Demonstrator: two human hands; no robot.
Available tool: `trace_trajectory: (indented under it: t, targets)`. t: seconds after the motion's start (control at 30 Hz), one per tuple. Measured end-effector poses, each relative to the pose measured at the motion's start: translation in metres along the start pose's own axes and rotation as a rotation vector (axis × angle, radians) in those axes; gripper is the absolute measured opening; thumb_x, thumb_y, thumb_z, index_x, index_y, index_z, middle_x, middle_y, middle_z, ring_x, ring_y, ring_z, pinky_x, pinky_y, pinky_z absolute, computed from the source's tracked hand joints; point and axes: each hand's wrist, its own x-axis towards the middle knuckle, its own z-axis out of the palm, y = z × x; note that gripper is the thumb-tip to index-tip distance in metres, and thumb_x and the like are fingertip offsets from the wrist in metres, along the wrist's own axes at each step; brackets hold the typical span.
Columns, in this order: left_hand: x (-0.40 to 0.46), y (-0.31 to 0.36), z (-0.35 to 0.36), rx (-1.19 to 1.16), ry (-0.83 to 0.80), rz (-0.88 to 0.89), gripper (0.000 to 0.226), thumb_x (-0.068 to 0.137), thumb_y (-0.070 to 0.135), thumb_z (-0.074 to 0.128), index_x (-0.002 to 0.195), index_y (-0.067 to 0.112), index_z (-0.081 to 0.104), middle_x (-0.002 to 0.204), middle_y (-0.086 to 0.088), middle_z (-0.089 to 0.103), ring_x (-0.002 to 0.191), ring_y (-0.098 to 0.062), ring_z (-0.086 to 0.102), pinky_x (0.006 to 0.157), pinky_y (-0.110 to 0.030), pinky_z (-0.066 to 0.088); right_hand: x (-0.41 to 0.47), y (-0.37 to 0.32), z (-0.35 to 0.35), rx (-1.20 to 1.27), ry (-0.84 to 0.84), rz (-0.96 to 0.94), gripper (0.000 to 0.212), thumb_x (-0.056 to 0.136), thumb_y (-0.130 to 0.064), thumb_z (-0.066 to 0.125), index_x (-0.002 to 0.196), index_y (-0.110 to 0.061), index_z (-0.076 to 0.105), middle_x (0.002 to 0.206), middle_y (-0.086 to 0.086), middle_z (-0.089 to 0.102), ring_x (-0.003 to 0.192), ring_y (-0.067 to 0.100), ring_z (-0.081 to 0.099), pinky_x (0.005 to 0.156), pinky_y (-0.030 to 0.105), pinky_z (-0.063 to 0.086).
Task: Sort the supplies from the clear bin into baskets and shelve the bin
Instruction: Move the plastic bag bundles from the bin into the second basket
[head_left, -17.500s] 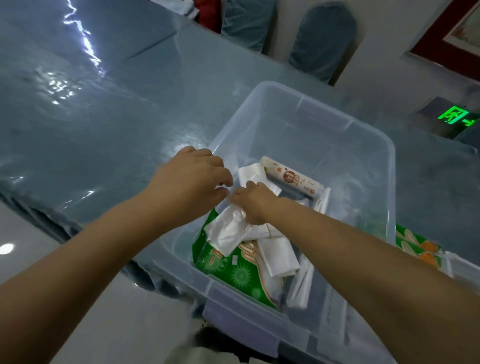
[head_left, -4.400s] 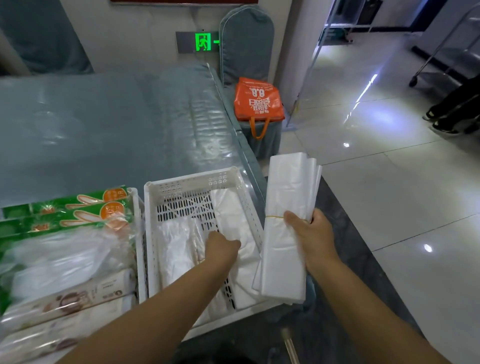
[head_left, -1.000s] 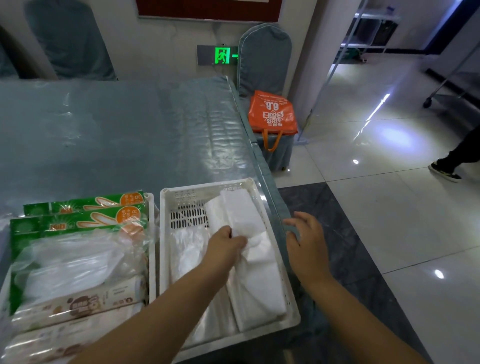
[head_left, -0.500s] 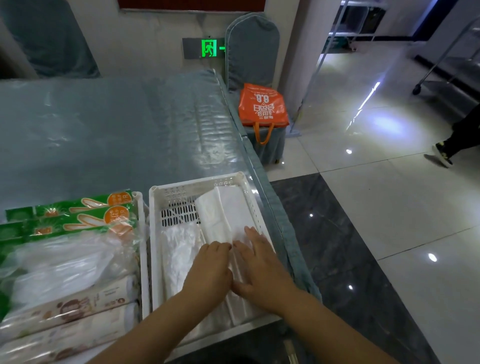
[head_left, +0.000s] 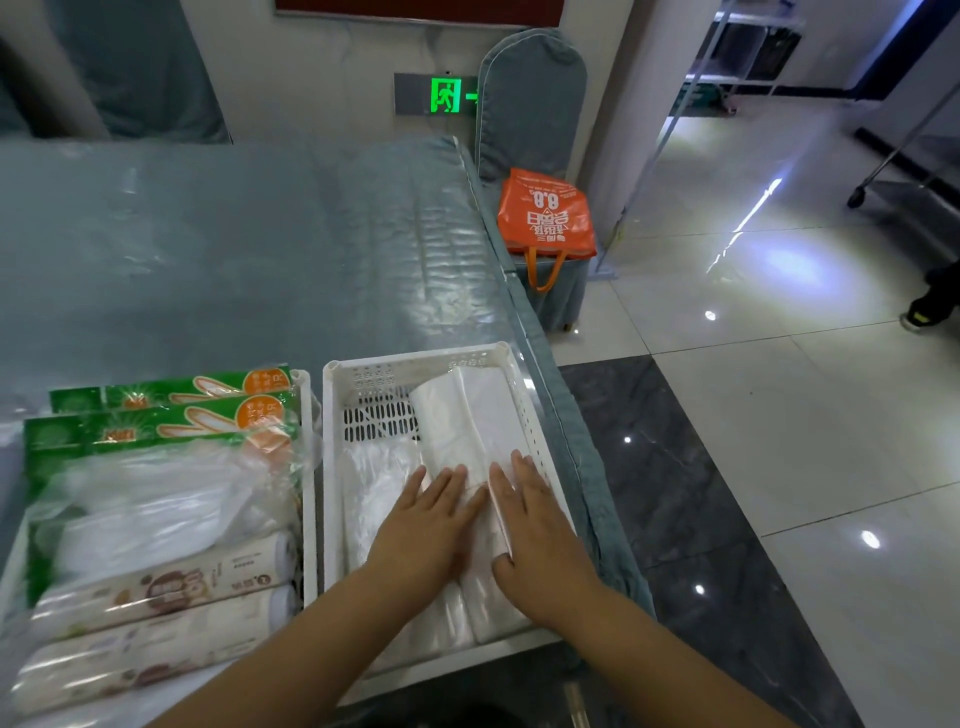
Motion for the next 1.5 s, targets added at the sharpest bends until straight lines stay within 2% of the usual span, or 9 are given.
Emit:
trace_trajectory:
  t: [0.13, 0.27, 0.4, 0.57, 0.77, 0.87, 1.0, 1.3, 1.5]
  targets:
    - [-0.001, -0.003, -0.004, -0.023, 0.035, 0.022, 0.072, 0.091, 0.027, 0.045, 0.148, 0.023, 0.002, 0.158, -0.009, 0.000, 0.145, -0.022, -0.001, 0.113, -0.039, -0.012, -0.003, -0.006, -0.004, 0.154, 0.070, 0.060, 0.098, 0.081, -0.015, 0.046, 0.130, -0.047, -0.033, 0.143, -0.023, -0.035, 0.130, -0.007, -0.014, 0.098, 0.013, 0.026]
    - [0.000, 0.017, -0.004, -0.092, 0.162, 0.246, 0.052, 0.087, 0.023, 0.042, 0.139, 0.021, 0.037, 0.146, -0.003, 0.041, 0.136, -0.020, 0.033, 0.114, -0.038, 0.010, -0.006, -0.005, -0.008, 0.273, 0.160, 0.090, 0.086, 0.084, -0.012, 0.043, 0.139, -0.045, -0.013, 0.148, -0.025, -0.015, 0.132, -0.009, -0.001, 0.105, 0.010, 0.009]
    - [0.003, 0.015, 0.002, -0.101, 0.099, 0.281, 0.047, 0.094, 0.034, 0.033, 0.141, 0.029, 0.031, 0.152, 0.003, 0.030, 0.143, -0.016, 0.012, 0.116, -0.047, -0.003, -0.007, -0.001, -0.009, 0.309, 0.125, 0.113, 0.080, 0.084, -0.008, 0.043, 0.145, -0.039, 0.002, 0.152, -0.023, -0.005, 0.133, -0.007, 0.001, 0.108, 0.015, 0.005]
    - [0.001, 0.002, 0.002, -0.108, 0.054, 0.339, 0.046, 0.095, 0.026, 0.038, 0.141, 0.030, 0.032, 0.152, 0.004, 0.028, 0.143, -0.015, 0.010, 0.115, -0.045, -0.004, -0.005, 0.001, -0.008, 0.208, 0.087, 0.080, 0.070, 0.090, -0.015, 0.042, 0.147, -0.030, 0.004, 0.157, -0.012, -0.003, 0.135, -0.005, 0.000, 0.106, 0.013, 0.003]
    - [0.000, -0.013, -0.019, -0.129, 0.409, 0.135, 0.041, 0.066, 0.019, 0.079, 0.105, 0.024, 0.066, 0.109, 0.001, 0.069, 0.102, -0.018, 0.064, 0.093, -0.037, 0.046, -0.003, -0.002, -0.001, 0.165, -0.005, 0.077, 0.067, 0.095, -0.028, 0.039, 0.146, -0.031, -0.004, 0.156, -0.011, -0.016, 0.144, 0.010, -0.004, 0.107, 0.021, 0.012]
    - [0.004, -0.022, -0.013, -0.073, 0.366, 0.012, 0.055, 0.077, 0.037, 0.069, 0.127, 0.022, 0.053, 0.133, -0.008, 0.056, 0.124, -0.026, 0.051, 0.107, -0.044, 0.028, 0.007, -0.005, 0.000, 0.158, 0.085, 0.063, 0.056, 0.098, -0.036, 0.032, 0.147, -0.029, 0.005, 0.157, -0.010, -0.012, 0.143, 0.008, -0.003, 0.104, 0.014, -0.002]
    - [0.023, -0.028, -0.009, -0.023, 0.217, -0.027, 0.069, 0.090, 0.056, 0.031, 0.148, 0.023, 0.011, 0.158, -0.006, 0.008, 0.145, -0.021, 0.003, 0.113, -0.042, -0.012, 0.041, -0.009, -0.007, 0.080, 0.153, -0.009, 0.053, 0.100, -0.024, 0.032, 0.148, -0.018, 0.010, 0.158, 0.000, -0.005, 0.144, 0.012, -0.003, 0.105, 0.012, -0.010]
    - [0.040, -0.043, -0.002, -0.009, 0.061, -0.015, 0.070, 0.090, 0.057, 0.029, 0.148, 0.028, 0.002, 0.158, 0.000, 0.005, 0.145, -0.018, 0.002, 0.114, -0.045, -0.007, 0.068, -0.002, 0.010, -0.088, 0.053, -0.019, 0.056, 0.100, -0.033, 0.016, 0.145, -0.015, -0.012, 0.157, 0.004, -0.016, 0.140, 0.012, -0.023, 0.113, 0.026, -0.014]
    - [0.038, -0.048, -0.007, 0.056, 0.137, 0.056, 0.069, 0.090, 0.054, 0.034, 0.148, 0.025, 0.007, 0.158, -0.003, 0.011, 0.144, -0.021, 0.009, 0.115, -0.046, -0.004, 0.054, -0.002, 0.007, 0.030, 0.071, 0.014, 0.064, 0.099, -0.033, 0.026, 0.142, -0.021, -0.020, 0.152, -0.003, -0.025, 0.134, 0.004, -0.030, 0.105, 0.020, -0.021]
